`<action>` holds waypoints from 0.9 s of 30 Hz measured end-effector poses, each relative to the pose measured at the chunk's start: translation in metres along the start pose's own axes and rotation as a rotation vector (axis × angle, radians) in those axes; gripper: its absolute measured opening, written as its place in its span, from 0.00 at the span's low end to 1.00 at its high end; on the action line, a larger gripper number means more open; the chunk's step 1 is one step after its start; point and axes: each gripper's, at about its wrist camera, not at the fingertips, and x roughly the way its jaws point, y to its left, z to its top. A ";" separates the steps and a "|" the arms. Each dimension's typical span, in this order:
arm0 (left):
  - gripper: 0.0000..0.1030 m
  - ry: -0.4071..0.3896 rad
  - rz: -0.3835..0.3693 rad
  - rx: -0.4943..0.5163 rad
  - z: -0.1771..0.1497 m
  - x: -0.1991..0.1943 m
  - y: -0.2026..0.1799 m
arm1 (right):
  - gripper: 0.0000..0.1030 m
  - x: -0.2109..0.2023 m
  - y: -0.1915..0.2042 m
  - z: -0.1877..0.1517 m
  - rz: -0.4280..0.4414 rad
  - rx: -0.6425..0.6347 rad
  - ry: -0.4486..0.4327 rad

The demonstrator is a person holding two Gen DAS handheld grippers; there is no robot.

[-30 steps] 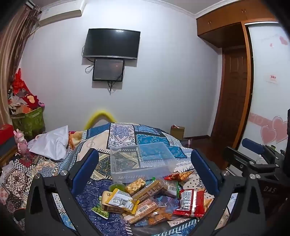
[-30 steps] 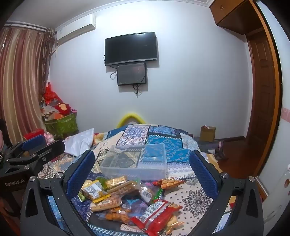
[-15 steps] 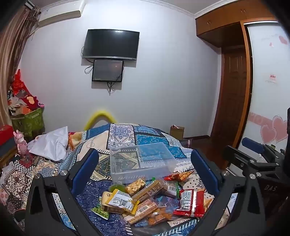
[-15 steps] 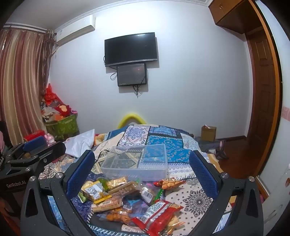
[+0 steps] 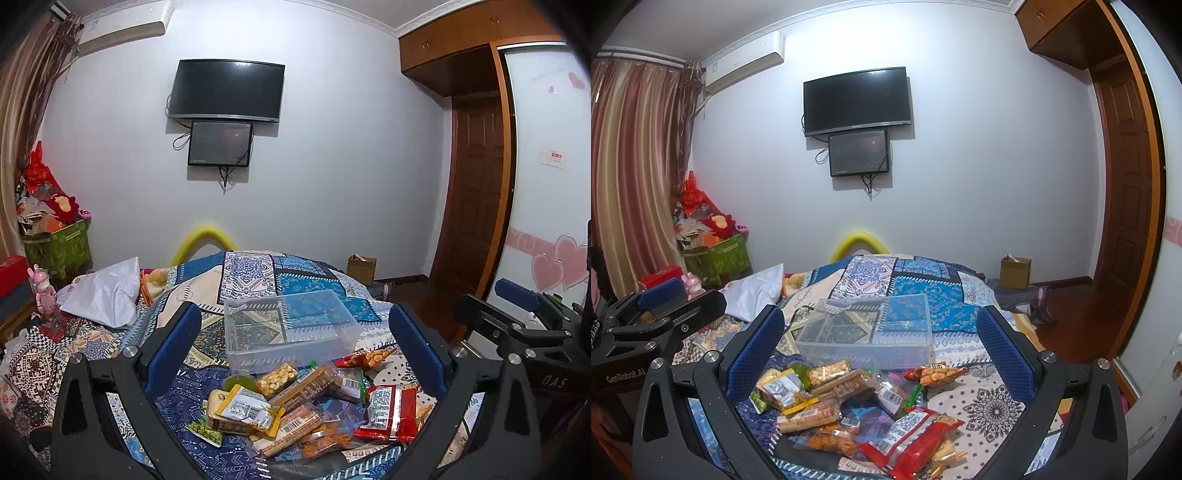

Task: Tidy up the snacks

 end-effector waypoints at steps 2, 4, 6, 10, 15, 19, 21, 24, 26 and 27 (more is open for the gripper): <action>1.00 0.001 0.000 0.000 0.000 0.000 0.000 | 1.00 0.000 0.000 0.000 0.001 -0.001 0.000; 1.00 0.001 0.000 0.001 0.000 0.000 0.000 | 1.00 0.000 0.000 0.000 -0.002 -0.001 0.000; 1.00 0.000 0.001 0.003 -0.001 0.000 0.000 | 1.00 0.000 0.000 0.000 -0.002 0.000 -0.001; 1.00 0.002 0.002 0.002 0.000 0.001 0.000 | 1.00 0.000 0.000 0.000 -0.002 0.001 -0.001; 1.00 0.006 0.003 0.000 -0.001 0.001 0.001 | 1.00 0.001 0.000 0.000 -0.001 0.002 -0.001; 1.00 0.009 0.004 0.001 -0.001 0.002 0.001 | 1.00 0.001 0.000 0.001 -0.001 0.002 -0.002; 1.00 0.009 0.004 0.000 -0.001 0.003 0.001 | 1.00 0.000 -0.001 0.001 -0.001 0.002 -0.003; 1.00 0.010 0.004 0.000 -0.001 0.003 0.000 | 1.00 -0.001 -0.001 -0.001 -0.001 0.003 -0.004; 1.00 0.011 0.004 0.000 -0.001 0.003 0.000 | 1.00 -0.001 -0.001 -0.001 -0.001 0.003 -0.003; 1.00 0.011 0.005 0.000 -0.001 0.003 0.000 | 1.00 -0.001 -0.001 -0.001 -0.001 0.004 -0.003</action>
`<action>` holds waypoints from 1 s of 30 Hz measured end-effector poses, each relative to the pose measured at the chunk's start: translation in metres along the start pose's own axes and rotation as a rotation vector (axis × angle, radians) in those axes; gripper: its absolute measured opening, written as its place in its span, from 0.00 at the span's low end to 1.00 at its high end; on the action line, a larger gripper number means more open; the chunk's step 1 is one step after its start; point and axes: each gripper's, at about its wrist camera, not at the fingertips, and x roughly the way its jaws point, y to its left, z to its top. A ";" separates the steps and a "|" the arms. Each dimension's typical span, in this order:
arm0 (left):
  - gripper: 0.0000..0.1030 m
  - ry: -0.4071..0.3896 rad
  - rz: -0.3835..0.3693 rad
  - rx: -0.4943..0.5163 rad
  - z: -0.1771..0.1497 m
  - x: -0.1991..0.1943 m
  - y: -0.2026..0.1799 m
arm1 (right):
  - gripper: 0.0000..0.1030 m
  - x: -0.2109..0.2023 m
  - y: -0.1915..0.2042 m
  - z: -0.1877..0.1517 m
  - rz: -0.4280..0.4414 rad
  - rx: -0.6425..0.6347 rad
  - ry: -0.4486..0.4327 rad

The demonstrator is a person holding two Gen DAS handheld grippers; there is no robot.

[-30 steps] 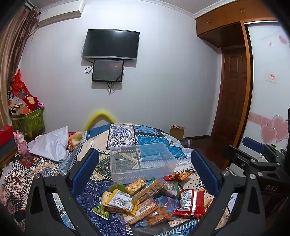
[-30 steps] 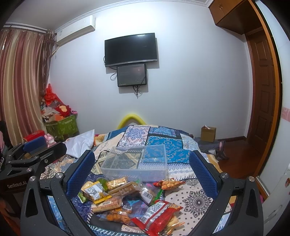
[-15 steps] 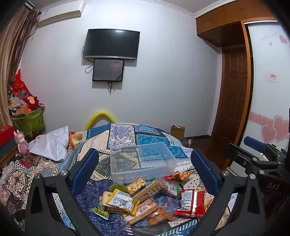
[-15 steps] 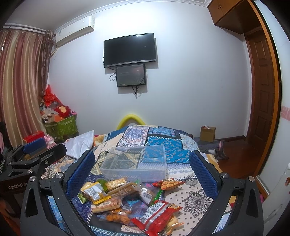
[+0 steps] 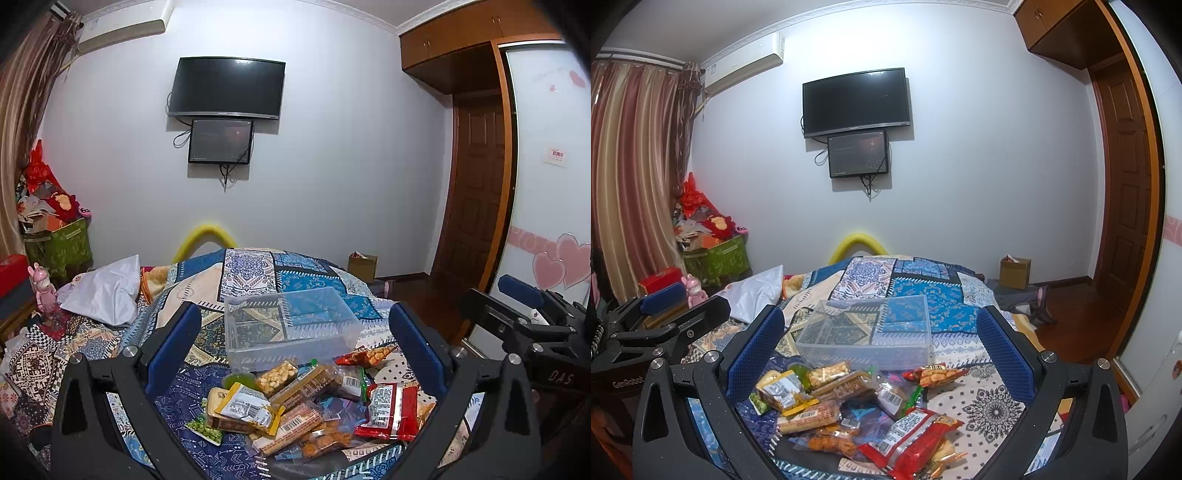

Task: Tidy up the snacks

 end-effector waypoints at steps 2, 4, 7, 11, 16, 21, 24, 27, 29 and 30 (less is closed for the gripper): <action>1.00 0.000 -0.002 -0.001 0.000 0.000 0.000 | 1.00 0.000 0.000 0.000 0.000 0.001 0.000; 1.00 0.000 0.000 0.000 0.000 0.000 0.000 | 1.00 0.000 -0.001 0.000 0.001 0.001 0.000; 1.00 0.000 -0.001 -0.001 0.000 0.000 0.000 | 1.00 0.000 0.000 0.000 0.002 0.002 0.000; 1.00 0.000 -0.002 0.000 0.000 0.000 0.000 | 1.00 -0.001 0.000 0.000 0.002 0.002 0.000; 1.00 0.000 -0.002 0.000 0.000 0.000 0.000 | 1.00 0.000 0.000 0.000 0.001 0.002 0.000; 1.00 0.001 -0.001 0.001 0.000 0.001 0.000 | 1.00 0.001 -0.003 0.000 -0.002 0.009 0.006; 1.00 0.004 -0.001 0.003 -0.001 0.002 0.000 | 1.00 0.002 -0.004 0.000 0.001 0.013 0.012; 1.00 0.013 0.001 0.002 -0.002 0.006 0.000 | 1.00 0.005 -0.005 -0.001 -0.003 0.013 0.018; 1.00 0.028 -0.002 0.001 -0.005 0.011 0.001 | 1.00 0.007 -0.007 -0.003 -0.009 0.014 0.025; 1.00 0.034 0.000 0.002 -0.006 0.013 0.002 | 1.00 0.009 -0.008 -0.004 -0.014 0.015 0.029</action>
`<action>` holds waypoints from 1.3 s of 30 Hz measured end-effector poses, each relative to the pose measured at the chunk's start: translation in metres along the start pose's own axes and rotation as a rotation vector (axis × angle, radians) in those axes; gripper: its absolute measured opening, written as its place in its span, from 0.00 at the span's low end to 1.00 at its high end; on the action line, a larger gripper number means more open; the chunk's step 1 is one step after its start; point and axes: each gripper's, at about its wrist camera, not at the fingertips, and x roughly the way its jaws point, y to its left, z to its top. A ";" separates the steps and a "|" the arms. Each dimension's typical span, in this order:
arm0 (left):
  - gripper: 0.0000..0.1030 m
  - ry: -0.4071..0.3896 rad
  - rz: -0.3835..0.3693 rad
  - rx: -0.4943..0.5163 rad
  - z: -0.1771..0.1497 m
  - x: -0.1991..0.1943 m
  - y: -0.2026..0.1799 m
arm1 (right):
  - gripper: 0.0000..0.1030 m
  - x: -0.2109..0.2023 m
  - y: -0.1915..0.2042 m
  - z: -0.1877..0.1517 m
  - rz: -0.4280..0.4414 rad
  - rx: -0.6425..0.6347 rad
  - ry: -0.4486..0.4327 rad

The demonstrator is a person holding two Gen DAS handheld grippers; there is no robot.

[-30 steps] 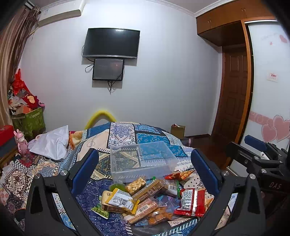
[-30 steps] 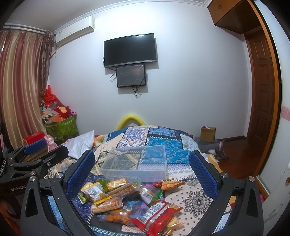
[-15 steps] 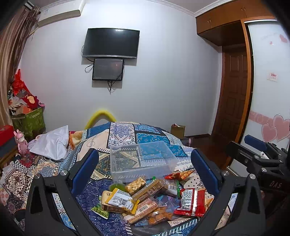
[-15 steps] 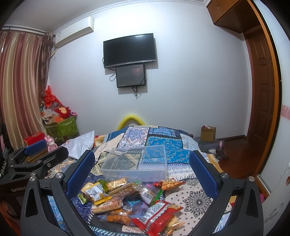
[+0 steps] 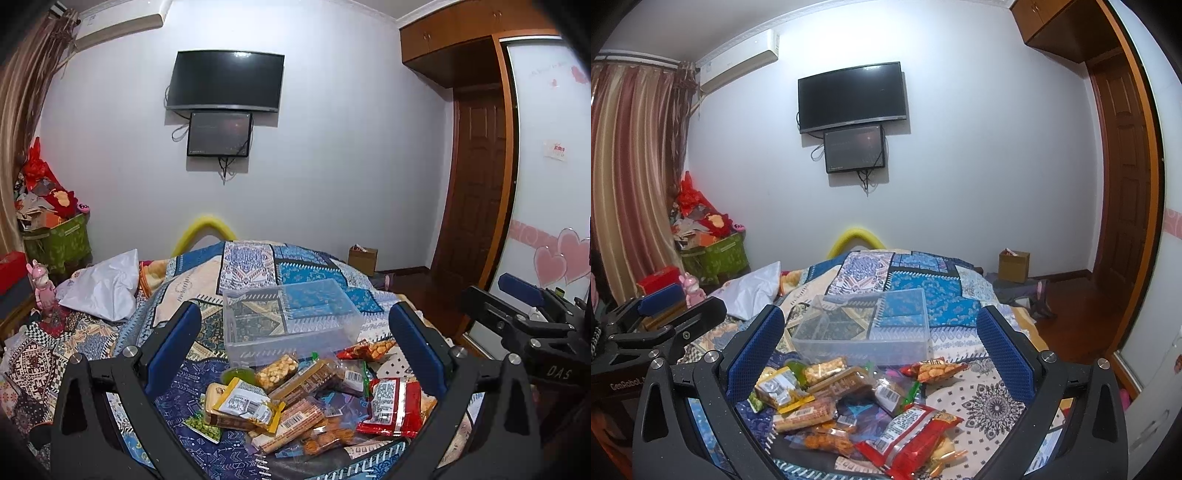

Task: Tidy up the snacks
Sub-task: 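Grasp the yellow-white wafer pack with the left gripper while the right grasps the red chip bag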

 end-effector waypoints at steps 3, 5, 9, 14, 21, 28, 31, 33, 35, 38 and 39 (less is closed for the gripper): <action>1.00 0.035 0.005 0.008 -0.006 0.011 0.004 | 1.00 0.009 -0.006 -0.004 -0.024 0.008 0.033; 1.00 0.061 0.006 0.006 -0.010 0.019 0.008 | 1.00 0.015 -0.013 -0.008 -0.040 0.018 0.059; 1.00 0.122 0.006 0.000 -0.023 0.037 0.016 | 1.00 0.036 -0.033 -0.023 -0.034 0.063 0.152; 0.99 0.217 0.009 0.012 -0.048 0.062 0.023 | 1.00 0.053 -0.047 -0.042 -0.036 0.078 0.249; 0.86 0.356 0.023 0.014 -0.084 0.096 0.034 | 0.90 0.068 -0.061 -0.067 -0.023 0.090 0.366; 0.86 0.427 0.061 -0.062 -0.103 0.118 0.060 | 0.81 0.081 -0.060 -0.088 0.005 0.102 0.460; 0.86 0.472 0.059 -0.088 -0.112 0.128 0.066 | 0.76 0.087 -0.057 -0.097 0.013 0.096 0.499; 0.86 0.497 0.053 -0.091 -0.118 0.135 0.065 | 0.74 0.092 -0.056 -0.102 0.022 0.099 0.524; 0.86 0.490 0.071 -0.064 -0.120 0.138 0.061 | 0.73 0.097 -0.055 -0.106 0.025 0.100 0.542; 0.86 0.492 0.052 -0.046 -0.120 0.144 0.056 | 0.72 0.103 -0.054 -0.111 0.042 0.106 0.562; 0.86 0.495 0.049 -0.046 -0.120 0.146 0.055 | 0.71 0.105 -0.054 -0.113 0.055 0.115 0.569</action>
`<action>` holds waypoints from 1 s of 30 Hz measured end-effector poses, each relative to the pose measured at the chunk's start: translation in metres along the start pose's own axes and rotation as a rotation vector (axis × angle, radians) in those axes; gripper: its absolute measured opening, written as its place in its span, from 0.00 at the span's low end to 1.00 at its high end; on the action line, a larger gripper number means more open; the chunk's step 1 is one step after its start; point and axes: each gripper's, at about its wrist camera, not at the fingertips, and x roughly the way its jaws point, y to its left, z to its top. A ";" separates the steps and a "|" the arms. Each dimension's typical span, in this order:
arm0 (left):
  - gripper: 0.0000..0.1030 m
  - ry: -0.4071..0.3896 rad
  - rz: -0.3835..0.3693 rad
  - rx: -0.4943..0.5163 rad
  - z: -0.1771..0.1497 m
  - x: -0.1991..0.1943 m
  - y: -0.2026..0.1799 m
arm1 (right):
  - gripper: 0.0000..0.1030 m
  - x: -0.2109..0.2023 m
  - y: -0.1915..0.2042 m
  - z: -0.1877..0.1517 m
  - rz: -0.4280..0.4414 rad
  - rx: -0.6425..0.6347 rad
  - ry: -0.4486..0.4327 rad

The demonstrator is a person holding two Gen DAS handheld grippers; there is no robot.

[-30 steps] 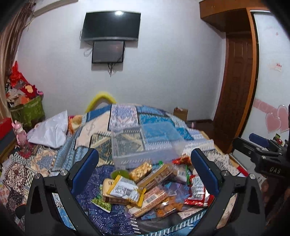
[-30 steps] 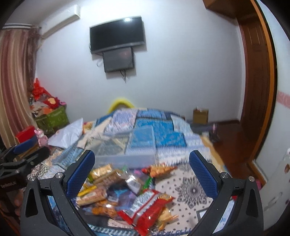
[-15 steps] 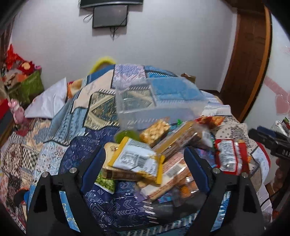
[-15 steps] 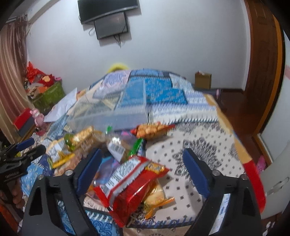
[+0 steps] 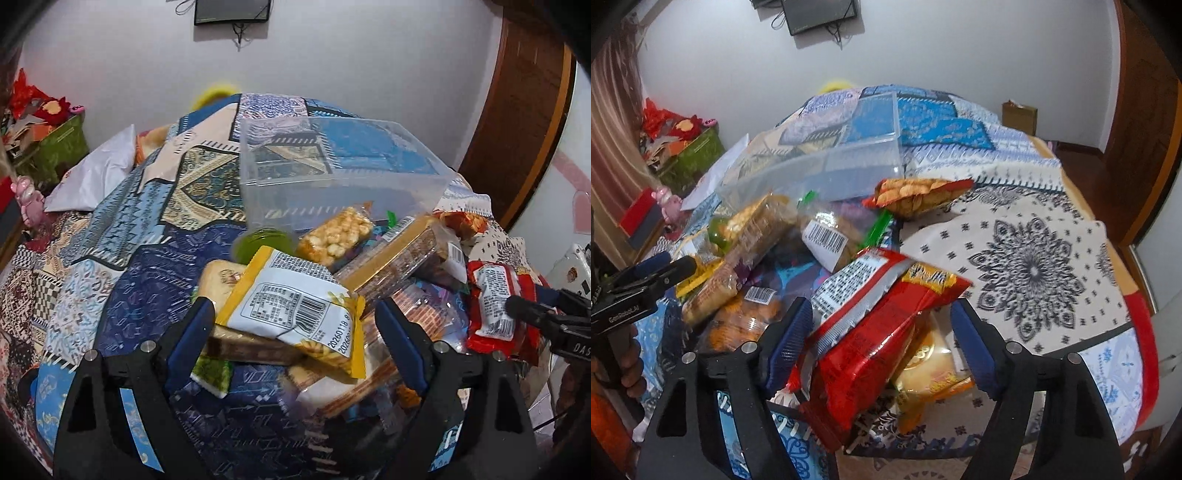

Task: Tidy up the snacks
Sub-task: 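Grasp the yellow-white wafer pack with the left gripper while the right grasps the red chip bag, then lift both held snack packs and carry them over the clear box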

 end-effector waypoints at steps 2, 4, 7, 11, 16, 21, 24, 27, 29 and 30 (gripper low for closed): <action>0.86 0.003 0.005 0.007 0.003 0.006 -0.002 | 0.71 0.003 0.001 0.001 0.010 0.003 0.005; 0.86 0.002 0.004 0.005 0.006 0.009 -0.003 | 0.71 0.006 0.003 0.004 0.011 -0.006 0.006; 0.86 0.001 0.005 0.001 0.011 0.016 -0.005 | 0.71 0.012 0.006 0.008 0.012 -0.021 0.014; 0.86 -0.008 0.020 0.018 0.013 0.024 -0.011 | 0.70 0.021 0.007 0.010 0.021 -0.029 0.018; 0.72 -0.022 0.056 0.057 0.011 0.027 -0.017 | 0.59 0.020 0.008 0.009 0.004 -0.039 0.001; 0.56 -0.035 0.043 0.071 0.008 0.019 -0.018 | 0.54 0.013 0.007 0.009 0.001 -0.037 -0.022; 0.51 -0.040 0.030 0.077 0.008 0.013 -0.019 | 0.41 0.007 0.006 0.011 0.015 -0.029 -0.039; 0.46 -0.043 0.019 0.071 0.009 0.009 -0.018 | 0.40 0.002 0.007 0.011 0.012 -0.037 -0.054; 0.42 -0.048 0.011 0.065 0.010 0.005 -0.017 | 0.40 -0.001 0.008 0.012 0.012 -0.040 -0.061; 0.40 -0.051 0.008 0.064 0.010 0.003 -0.017 | 0.40 -0.004 0.009 0.012 0.013 -0.040 -0.069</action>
